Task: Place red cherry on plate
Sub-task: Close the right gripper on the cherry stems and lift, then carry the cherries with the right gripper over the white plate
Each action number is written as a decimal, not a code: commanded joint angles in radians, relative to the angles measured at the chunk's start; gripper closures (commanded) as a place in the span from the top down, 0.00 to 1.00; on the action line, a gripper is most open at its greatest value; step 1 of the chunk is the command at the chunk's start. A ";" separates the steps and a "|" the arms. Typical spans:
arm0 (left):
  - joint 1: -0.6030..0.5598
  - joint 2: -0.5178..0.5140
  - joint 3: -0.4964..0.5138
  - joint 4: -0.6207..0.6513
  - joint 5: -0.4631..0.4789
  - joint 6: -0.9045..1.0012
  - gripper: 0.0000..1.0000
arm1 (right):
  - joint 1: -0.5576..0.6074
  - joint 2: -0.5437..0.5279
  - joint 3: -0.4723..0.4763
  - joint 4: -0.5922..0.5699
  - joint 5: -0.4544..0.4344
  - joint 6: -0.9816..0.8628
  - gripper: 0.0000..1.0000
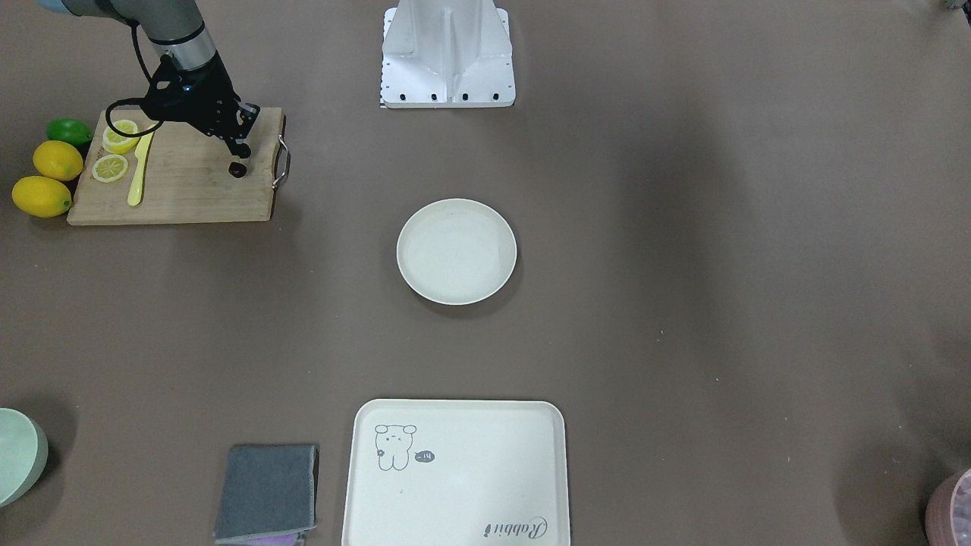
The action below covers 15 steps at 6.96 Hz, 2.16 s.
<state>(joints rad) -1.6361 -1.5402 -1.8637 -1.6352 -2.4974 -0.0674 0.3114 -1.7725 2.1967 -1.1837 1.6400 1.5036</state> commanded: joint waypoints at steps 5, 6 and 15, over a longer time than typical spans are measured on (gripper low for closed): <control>0.001 0.000 0.008 0.005 0.000 -0.006 0.99 | 0.287 0.811 0.024 -0.977 0.244 -0.186 0.00; 0.001 0.002 0.009 0.005 0.000 -0.006 0.99 | 0.285 0.931 -0.112 -0.975 0.241 -0.186 0.00; 0.001 0.038 0.023 0.008 0.000 -0.006 0.99 | 0.126 1.254 -0.910 -0.533 -0.021 -0.108 0.00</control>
<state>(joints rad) -1.6341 -1.5025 -1.8433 -1.6275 -2.4973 -0.0736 0.4551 -0.5088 1.3145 -1.7477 1.6449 1.3955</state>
